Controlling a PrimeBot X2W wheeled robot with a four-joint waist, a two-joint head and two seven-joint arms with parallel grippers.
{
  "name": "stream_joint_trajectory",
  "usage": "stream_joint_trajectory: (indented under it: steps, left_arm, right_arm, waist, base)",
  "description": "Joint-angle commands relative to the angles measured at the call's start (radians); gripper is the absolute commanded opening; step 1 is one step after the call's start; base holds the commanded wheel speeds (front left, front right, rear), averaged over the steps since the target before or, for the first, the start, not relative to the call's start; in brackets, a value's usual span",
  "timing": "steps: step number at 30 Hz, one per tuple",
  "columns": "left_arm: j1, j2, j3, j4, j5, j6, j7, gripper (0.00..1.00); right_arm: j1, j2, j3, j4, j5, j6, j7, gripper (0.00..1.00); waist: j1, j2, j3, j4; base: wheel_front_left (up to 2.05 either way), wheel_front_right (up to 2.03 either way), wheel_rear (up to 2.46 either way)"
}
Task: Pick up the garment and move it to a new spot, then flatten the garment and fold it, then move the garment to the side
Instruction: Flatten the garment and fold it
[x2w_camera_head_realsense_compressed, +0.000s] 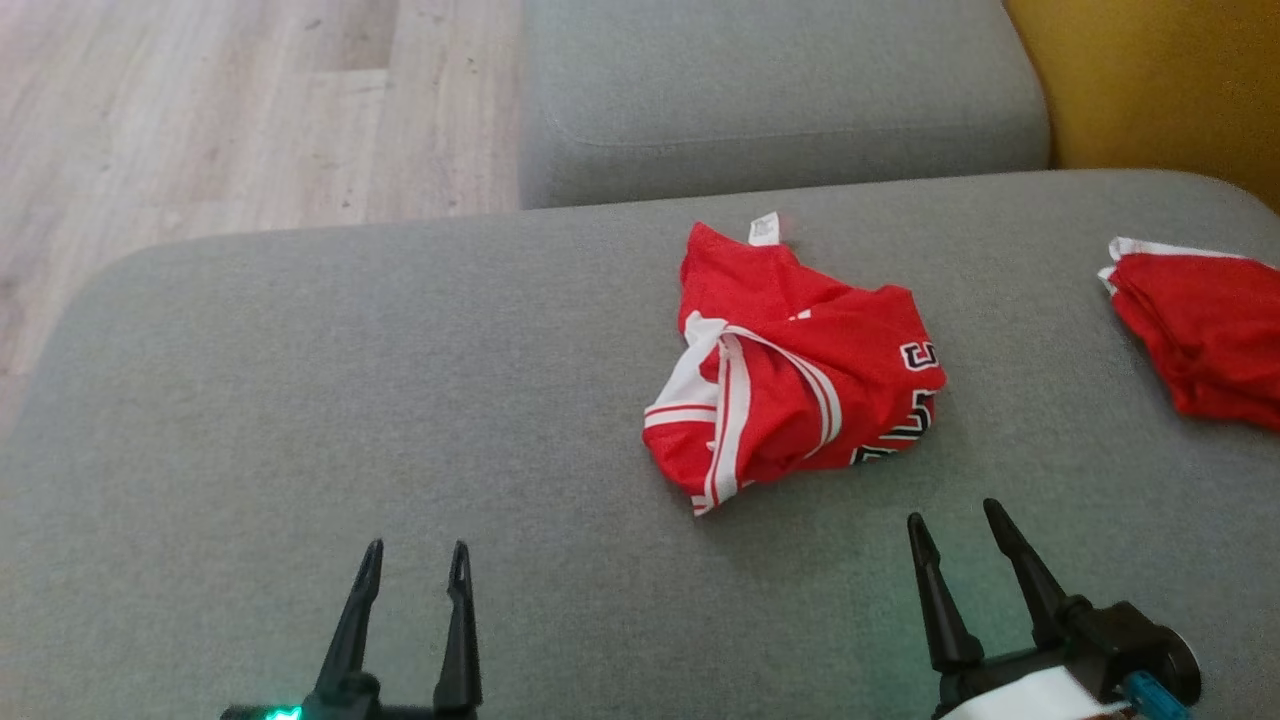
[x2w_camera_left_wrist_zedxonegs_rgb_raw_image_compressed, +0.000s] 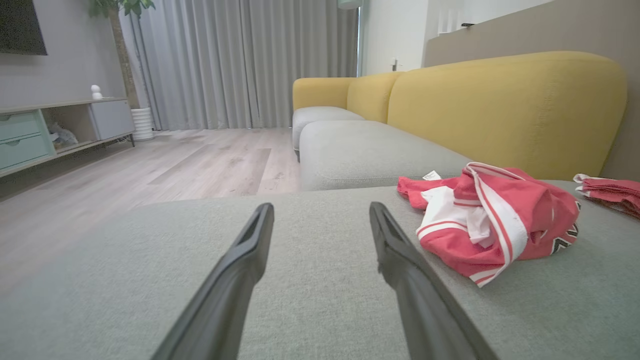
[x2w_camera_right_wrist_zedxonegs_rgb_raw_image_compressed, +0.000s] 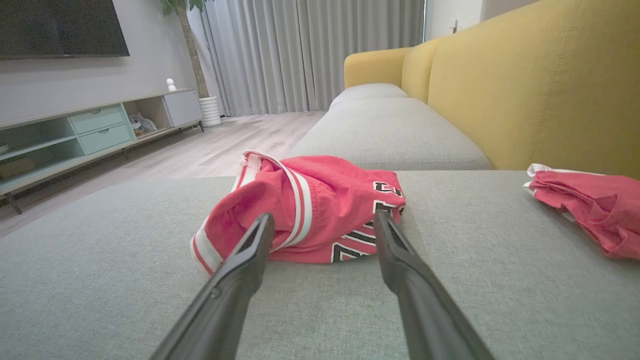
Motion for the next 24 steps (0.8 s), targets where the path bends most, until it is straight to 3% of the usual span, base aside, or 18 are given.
stream_joint_trajectory:
  steps: [1, 9, 16, 24]
  left_arm:
    - [-0.081, -0.006, 0.021, -0.023, 0.013, -0.013, -0.009, 1.0]
    - [-0.252, -0.006, -0.043, 0.043, 0.02, -0.054, -0.009, 1.0]
    - [-0.483, -0.006, -0.159, 0.21, -0.042, -0.098, -0.009, 1.0]
    - [-0.685, -0.006, -0.231, 0.418, -0.139, -0.093, 0.029, 1.0]
  right_arm:
    - [-0.048, -0.004, 0.027, -0.036, 0.001, -0.001, -0.004, 1.0]
    - [-0.088, -0.004, 0.038, -0.052, -0.009, -0.001, -0.004, 1.0]
    - [-0.144, -0.004, 0.064, -0.052, -0.006, -0.001, -0.004, 1.0]
    - [-0.175, -0.004, 0.075, -0.051, 0.0, -0.001, -0.004, 1.0]
  waist:
    - [0.0, -0.0001, 0.02, -0.021]
    - [0.0, -0.0001, 0.11, -0.09]
    - [0.0, -0.0001, 0.199, -0.182]
    - [0.0, -0.0001, 0.239, -0.272]
  base:
    - [0.0, 0.0, 0.0]
    - [0.0, 0.0, 0.0]
    - [0.0, 0.0, 0.0]
    - [0.0, 0.0, 0.0]
